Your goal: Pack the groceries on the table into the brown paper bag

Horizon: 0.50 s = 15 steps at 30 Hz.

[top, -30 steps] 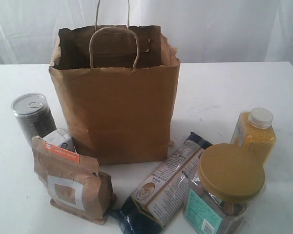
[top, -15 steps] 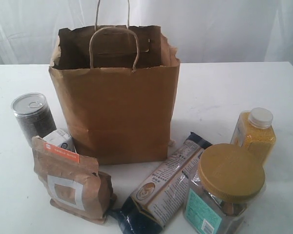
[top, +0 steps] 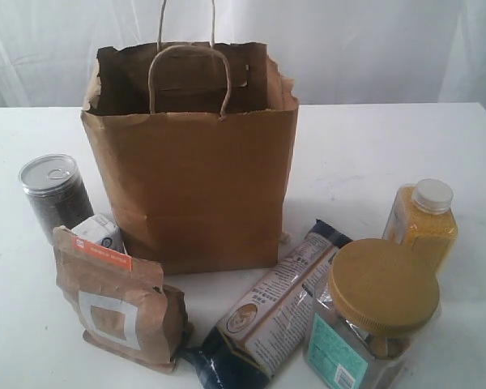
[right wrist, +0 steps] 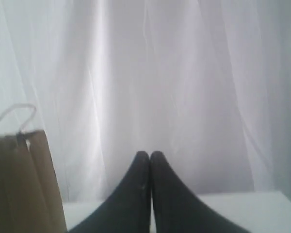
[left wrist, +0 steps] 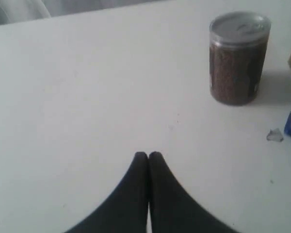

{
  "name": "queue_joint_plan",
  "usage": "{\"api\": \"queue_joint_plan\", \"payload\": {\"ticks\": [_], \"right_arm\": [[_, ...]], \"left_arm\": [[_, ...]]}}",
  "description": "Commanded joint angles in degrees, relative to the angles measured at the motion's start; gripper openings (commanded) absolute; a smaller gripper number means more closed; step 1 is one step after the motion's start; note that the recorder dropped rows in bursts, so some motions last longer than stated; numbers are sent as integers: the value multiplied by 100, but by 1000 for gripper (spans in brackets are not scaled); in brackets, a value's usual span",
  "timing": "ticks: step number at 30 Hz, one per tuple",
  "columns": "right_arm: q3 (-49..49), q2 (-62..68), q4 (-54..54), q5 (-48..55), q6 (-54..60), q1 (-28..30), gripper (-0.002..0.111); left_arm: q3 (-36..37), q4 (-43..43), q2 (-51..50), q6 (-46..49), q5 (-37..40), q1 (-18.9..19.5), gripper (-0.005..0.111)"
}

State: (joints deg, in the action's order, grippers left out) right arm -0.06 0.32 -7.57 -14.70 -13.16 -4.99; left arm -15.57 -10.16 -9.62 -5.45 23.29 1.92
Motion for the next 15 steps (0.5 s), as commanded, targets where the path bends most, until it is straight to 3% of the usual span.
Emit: {"api": "queue_joint_plan", "payload": {"ticks": [1, 6, 11, 15], "right_arm": [[-11, -32, 310, -1431, -53, 44, 0], [-1387, 420, 2067, -2328, 747, 44, 0], [-3389, 1906, 1798, -2529, 2064, 44, 0], [-4606, 3303, 1759, -1707, 3289, 44, 0]], "left_arm": [[206, -46, 29, -426, 44, 23, 0], [543, -46, 29, -1877, -459, 23, 0], [1075, -46, 29, -2032, -1972, 23, 0], [1439, -46, 29, -2032, -2654, 23, 0]]}}
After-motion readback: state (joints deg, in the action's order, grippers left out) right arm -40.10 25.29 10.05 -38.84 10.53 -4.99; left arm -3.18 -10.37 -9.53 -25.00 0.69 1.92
